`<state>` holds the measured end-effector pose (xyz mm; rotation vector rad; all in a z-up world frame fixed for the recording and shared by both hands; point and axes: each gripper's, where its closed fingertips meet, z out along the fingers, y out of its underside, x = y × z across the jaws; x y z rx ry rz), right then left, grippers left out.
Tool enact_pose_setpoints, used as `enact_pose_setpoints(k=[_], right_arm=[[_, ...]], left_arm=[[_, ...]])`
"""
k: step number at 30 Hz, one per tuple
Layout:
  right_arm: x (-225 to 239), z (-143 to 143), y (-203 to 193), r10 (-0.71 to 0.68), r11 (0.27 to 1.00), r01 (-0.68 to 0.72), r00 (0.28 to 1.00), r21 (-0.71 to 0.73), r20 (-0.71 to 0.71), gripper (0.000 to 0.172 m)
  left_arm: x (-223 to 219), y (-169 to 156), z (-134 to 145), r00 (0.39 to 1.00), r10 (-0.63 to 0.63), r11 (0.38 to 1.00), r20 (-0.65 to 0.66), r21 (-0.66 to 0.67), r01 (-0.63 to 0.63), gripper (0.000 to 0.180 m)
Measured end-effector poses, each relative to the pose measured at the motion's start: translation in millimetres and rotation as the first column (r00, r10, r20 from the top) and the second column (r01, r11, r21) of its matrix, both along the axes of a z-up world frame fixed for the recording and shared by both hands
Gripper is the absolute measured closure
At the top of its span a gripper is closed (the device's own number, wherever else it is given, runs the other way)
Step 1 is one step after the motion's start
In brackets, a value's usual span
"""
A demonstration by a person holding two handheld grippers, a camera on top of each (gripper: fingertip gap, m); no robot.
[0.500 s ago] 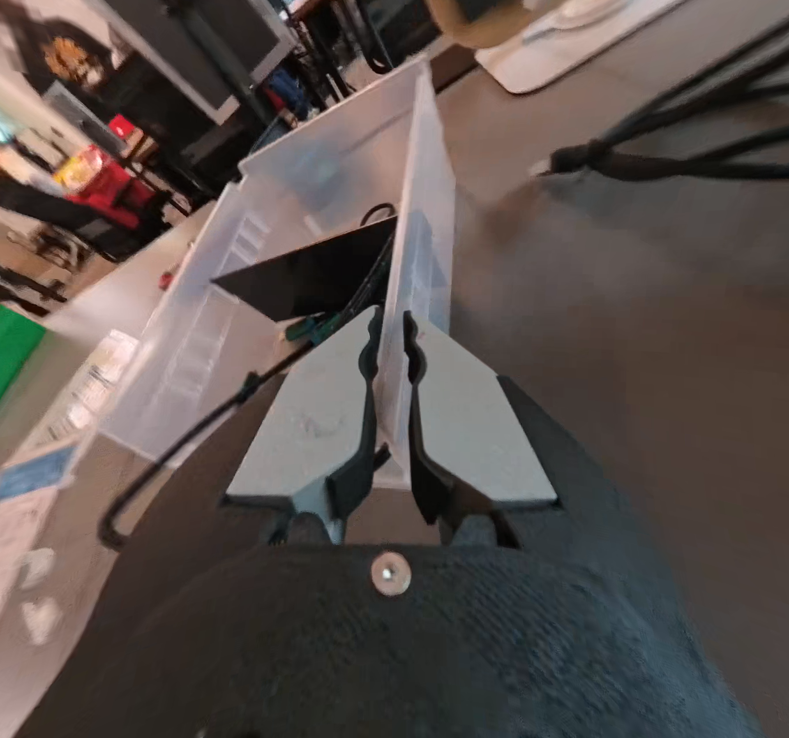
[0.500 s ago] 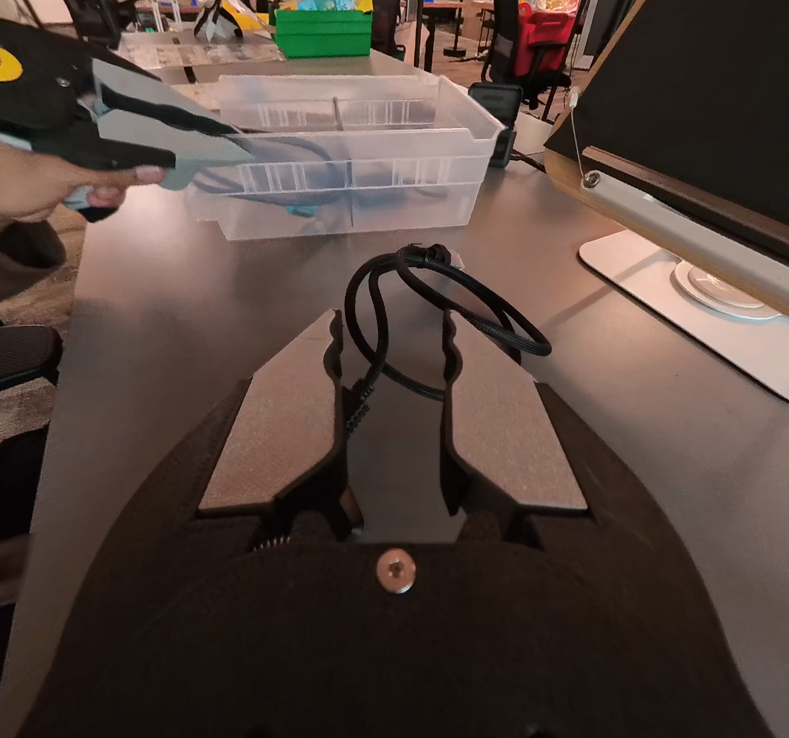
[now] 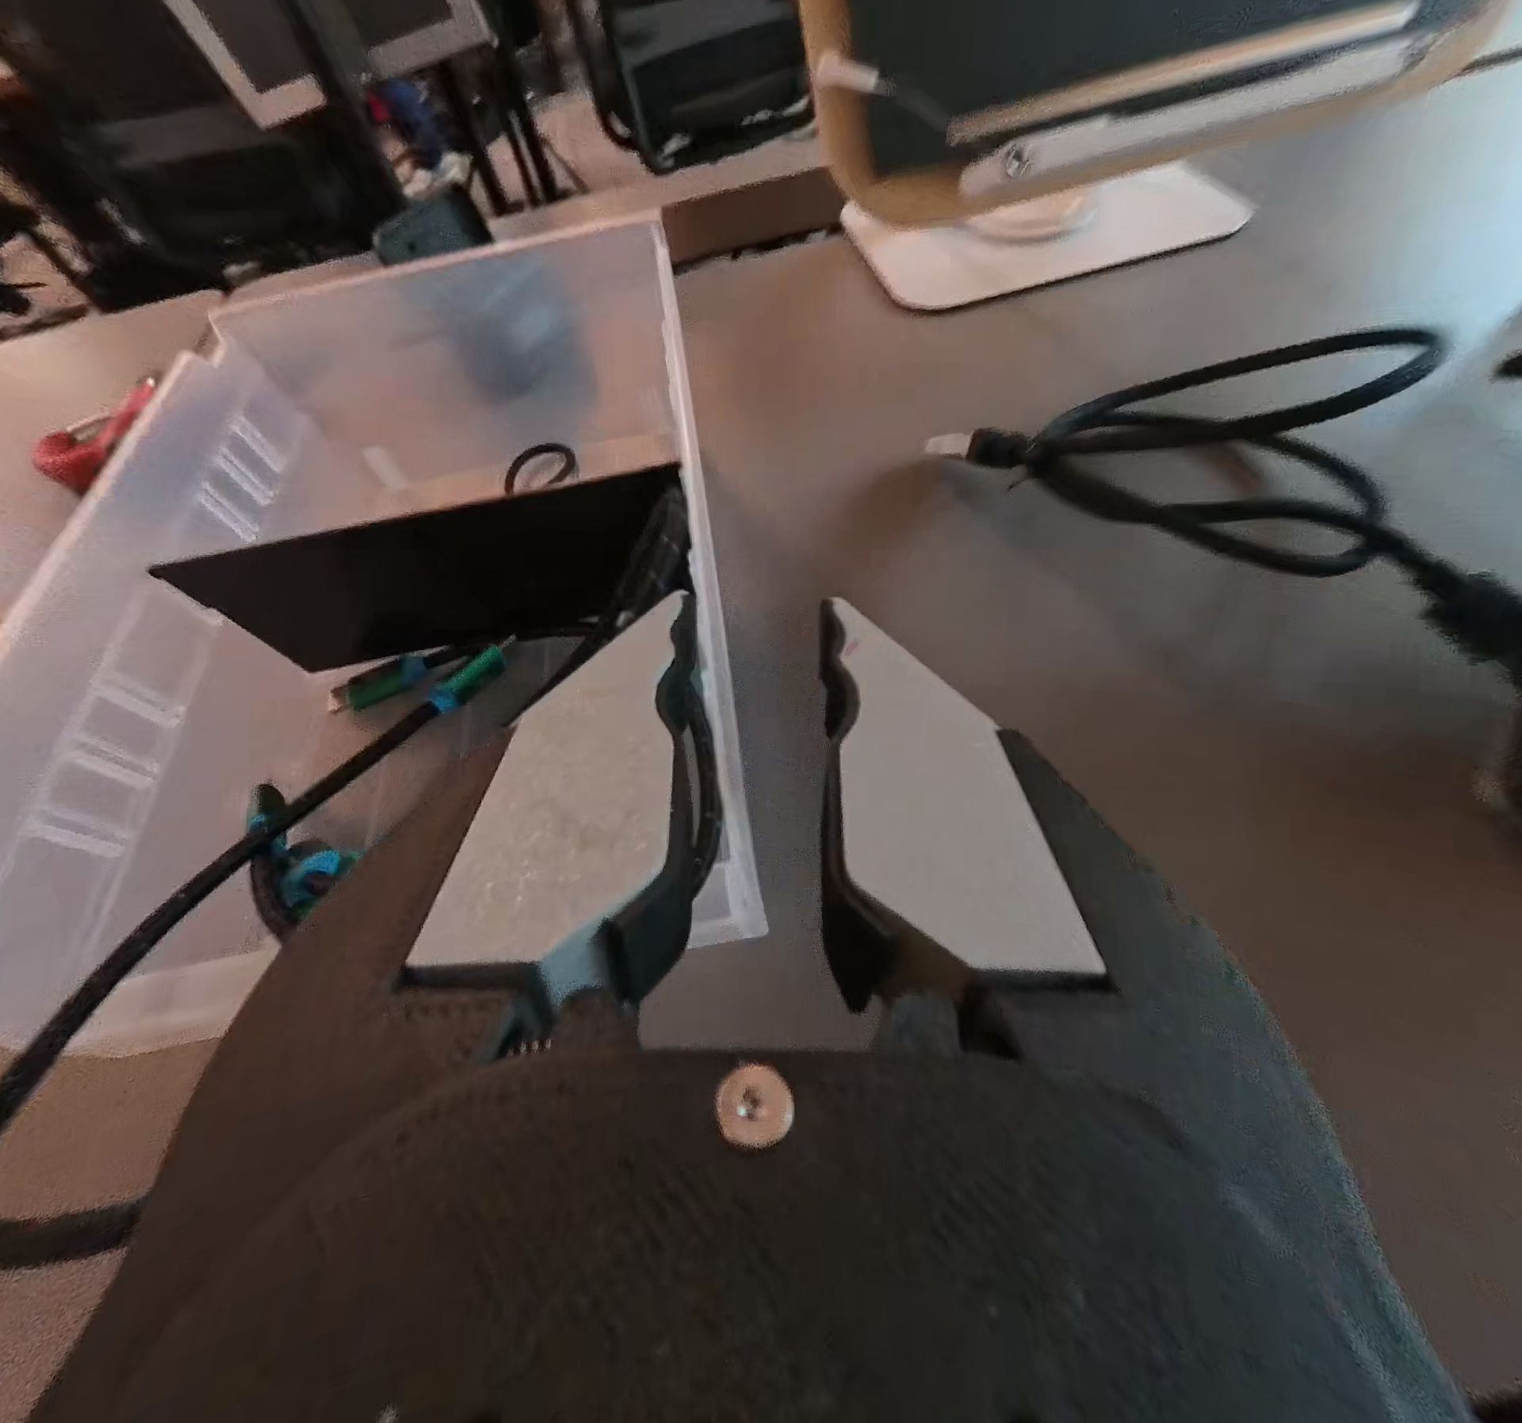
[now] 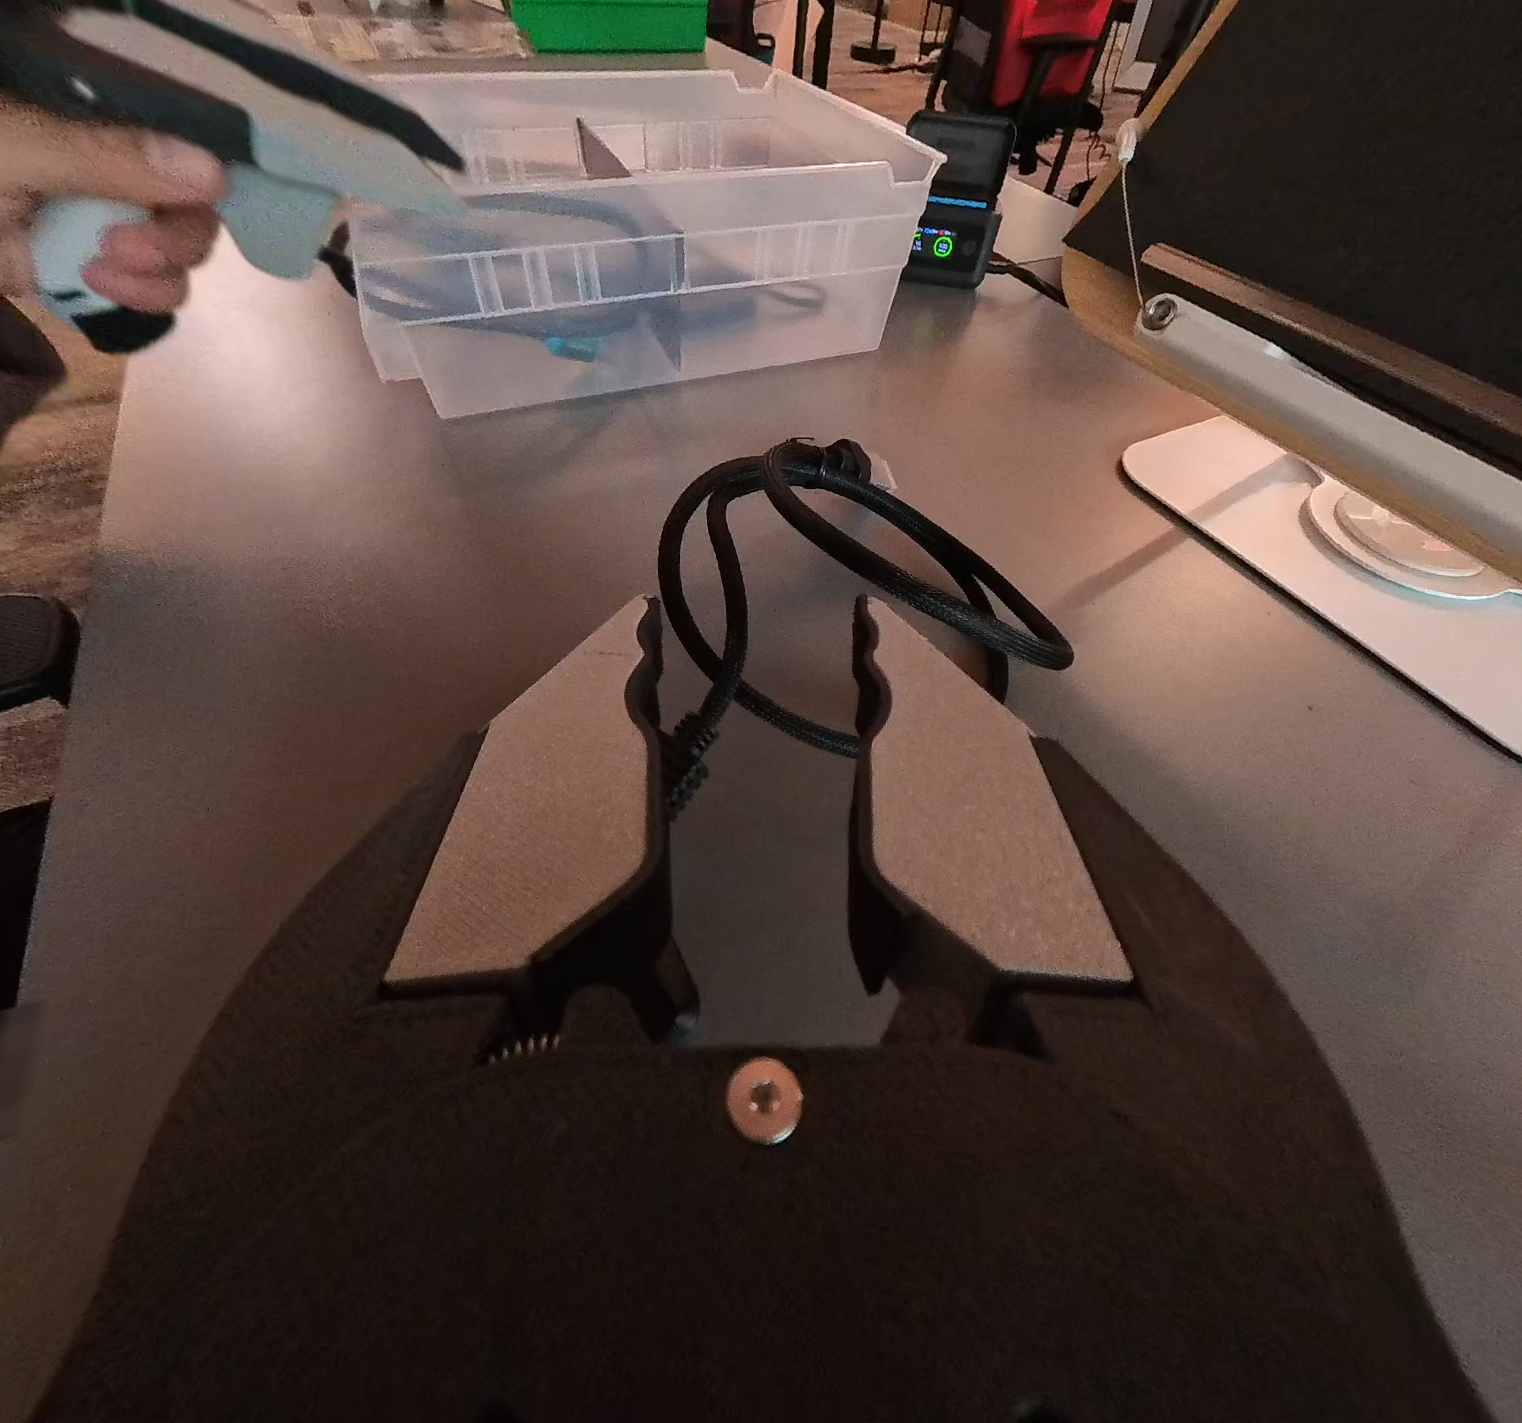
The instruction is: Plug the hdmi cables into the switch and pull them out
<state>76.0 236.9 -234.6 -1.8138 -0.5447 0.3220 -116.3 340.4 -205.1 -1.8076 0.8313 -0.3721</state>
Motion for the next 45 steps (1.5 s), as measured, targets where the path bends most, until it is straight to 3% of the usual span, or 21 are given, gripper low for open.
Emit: enact_pose_setpoints(k=[3, 6, 9, 11, 13, 16, 18, 21, 26, 29, 33, 36, 39, 45], right_arm=[[0, 1, 1, 0.005, 1.000, -0.005, 1.000, -0.006, -0.019, 0.129], [-1, 1, 1, 0.006, 1.000, -0.006, 1.000, -0.010, -0.027, 0.129], [-1, 1, 1, 0.003, 1.000, -0.003, 1.000, -0.004, -0.019, 0.129], [0, 1, 1, 0.001, 1.000, -0.001, 1.000, -0.004, -0.020, 0.129], [1, 0, 1, -0.002, 1.000, 0.002, 1.000, -0.008, -0.023, 0.129], [1, -2, 2, -0.003, 1.000, 0.003, 1.000, -0.016, -0.025, 0.129], [1, -3, 2, -0.005, 1.000, 0.005, 1.000, -0.017, -0.020, 0.129], [2, -2, 2, -0.006, 1.000, 0.006, 1.000, -0.016, -0.019, 0.129], [3, -1, 3, -0.011, 1.000, 0.011, 1.000, -0.014, -0.026, 0.130], [3, 1, 2, -0.009, 1.000, 0.009, 0.999, -0.013, -0.038, 0.130], [3, 7, 0, 0.002, 1.000, -0.002, 0.997, 0.002, -0.071, 0.129], [-2, 16, -4, 0.040, 0.999, -0.038, 0.992, 0.021, -0.118, 0.124], [-4, 26, -9, 0.076, 0.996, -0.068, 0.984, 0.055, -0.161, 0.119], [-3, 37, -13, 0.113, 0.992, -0.094, 0.967, 0.089, -0.229, 0.109]], left_arm=[[-25, 1, 27, 0.999, -0.018, 0.999, -0.047, 0.029, 0.019, 0.146], [-55, 20, 32, 0.984, -0.001, 1.000, -0.179, 0.011, 0.003, 0.144], [-68, 34, 13, 0.967, -0.063, 0.992, -0.247, -0.121, 0.033, 0.137], [-62, 31, 0, 0.965, -0.153, 0.970, -0.214, -0.221, 0.105, 0.136], [-58, 32, -12, 0.957, -0.196, 0.957, -0.212, -0.253, 0.140, 0.138], [-59, 33, -40, 0.910, -0.252, 0.941, -0.329, -0.302, 0.151, 0.143], [-59, 37, -43, 0.888, -0.262, 0.946, -0.378, -0.284, 0.158, 0.171], [-62, 56, -14, 0.902, -0.174, 0.979, -0.395, -0.168, 0.116, 0.174], [-62, 74, 94, 0.965, 0.009, 0.981, -0.262, 0.190, 0.043, 0.177], [-52, 53, 161, 0.992, 0.014, 0.922, -0.122, 0.386, 0.034, 0.176], [-18, -1, 190, 0.991, -0.118, 0.879, -0.069, 0.457, 0.137, 0.176], [18, -41, 183, 0.964, -0.253, 0.849, -0.083, 0.458, 0.262, 0.177], [62, -78, 162, 0.894, -0.445, 0.825, -0.047, 0.367, 0.430, 0.177], [130, -105, 126, 0.765, -0.639, 0.751, 0.074, 0.274, 0.601, 0.177]])
